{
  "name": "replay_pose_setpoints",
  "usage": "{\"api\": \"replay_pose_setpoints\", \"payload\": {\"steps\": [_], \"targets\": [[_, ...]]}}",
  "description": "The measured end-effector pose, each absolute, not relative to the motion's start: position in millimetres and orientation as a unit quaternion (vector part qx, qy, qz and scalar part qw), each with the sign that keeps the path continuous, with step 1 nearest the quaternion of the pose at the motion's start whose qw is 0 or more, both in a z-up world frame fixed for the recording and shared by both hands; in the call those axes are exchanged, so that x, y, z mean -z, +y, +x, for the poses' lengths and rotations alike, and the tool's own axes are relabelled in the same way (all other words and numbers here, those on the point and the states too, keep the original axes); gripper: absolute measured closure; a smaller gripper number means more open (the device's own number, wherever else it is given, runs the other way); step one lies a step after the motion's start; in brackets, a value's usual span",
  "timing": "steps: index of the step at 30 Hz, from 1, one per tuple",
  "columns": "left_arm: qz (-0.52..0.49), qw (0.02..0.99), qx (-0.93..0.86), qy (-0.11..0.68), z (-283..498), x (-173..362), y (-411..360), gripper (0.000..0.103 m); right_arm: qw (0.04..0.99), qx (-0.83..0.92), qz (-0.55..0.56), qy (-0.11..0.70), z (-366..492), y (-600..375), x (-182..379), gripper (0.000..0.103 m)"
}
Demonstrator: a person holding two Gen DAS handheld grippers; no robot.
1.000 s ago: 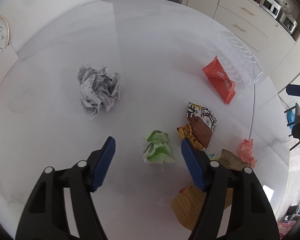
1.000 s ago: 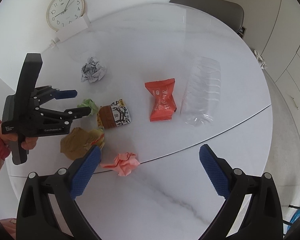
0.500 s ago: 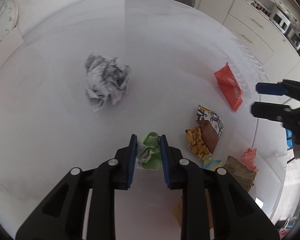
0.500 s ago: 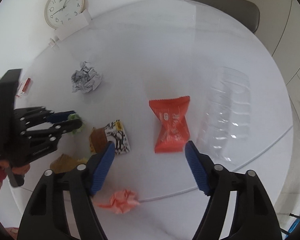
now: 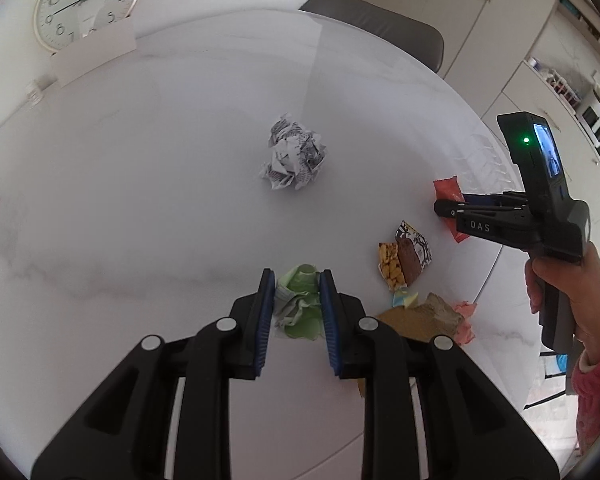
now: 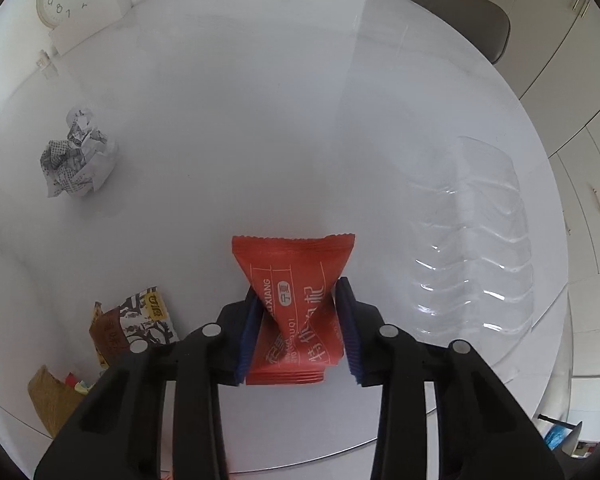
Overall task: Collect trash
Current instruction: 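Grasp the red candy wrapper with the right tool, then drop the red wrapper with the right tool while the left tool drops the green wrapper into the wastebasket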
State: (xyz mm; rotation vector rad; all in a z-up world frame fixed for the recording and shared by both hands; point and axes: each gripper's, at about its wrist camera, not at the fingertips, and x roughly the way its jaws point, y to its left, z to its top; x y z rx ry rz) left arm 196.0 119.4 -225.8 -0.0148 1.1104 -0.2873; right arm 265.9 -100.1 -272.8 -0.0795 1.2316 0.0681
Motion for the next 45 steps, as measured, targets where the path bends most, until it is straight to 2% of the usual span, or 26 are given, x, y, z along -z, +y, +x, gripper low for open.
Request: {"api": "replay_pose_setpoints", "payload": {"steps": [3,9,15,19,22,27,30,31,32,34,37,45], "targets": [[-0.024,0.84,0.132,0.527,186.7,218.0,123.6,0.08,0.814,-0.042,-0.023,0.579,266.0,-103.1,272.3,0.07],[-0.022,0.842,0.133,0.522,166.3,200.0,126.5,0.08,0.817,-0.089,0.097,0.561,240.8,-128.7,244.2,0.07],[-0.001,0.838,0.164,0.521,135.7,180.9,99.5,0.08,0.835,-0.096,0.117,0.529,143.1,-161.2,190.2,0.07],[0.018,0.824,0.201,0.529,97.3,175.3,63.7,0.08,0.835,-0.06,0.115,0.534,61.2,-190.8,177.3,0.07],[0.038,0.805,0.244,0.54,68.5,179.0,28.0,0.08,0.827,-0.017,0.111,0.552,-0.6,-213.1,187.0,0.07],[0.09,0.764,0.32,0.553,19.4,183.6,-43.4,0.08,0.788,0.035,0.166,0.591,-89.3,-246.5,246.9,0.07],[0.133,0.744,0.359,0.548,-8.0,182.8,-86.3,0.08,0.771,0.054,0.19,0.606,-111.8,-261.2,284.5,0.066],[0.145,0.739,0.369,0.545,-15.5,182.2,-97.8,0.08,0.764,0.058,0.198,0.611,-118.0,-266.7,297.2,0.062],[0.159,0.732,0.379,0.543,-23.4,183.1,-110.4,0.08,0.756,0.064,0.207,0.617,-123.0,-272.5,307.7,0.049],[0.181,0.719,0.395,0.542,-38.0,185.8,-133.6,0.08,0.748,0.086,0.221,0.62,-132.5,-286.3,316.6,0.035],[0.199,0.696,0.414,0.552,-54.4,193.9,-159.8,0.08,0.753,0.105,0.245,0.601,-149.8,-306.2,310.1,0.021],[0.229,0.665,0.436,0.562,-82.3,209.9,-213.0,0.08,0.767,0.163,0.267,0.56,-194.7,-365.4,270.0,0.014]]}}
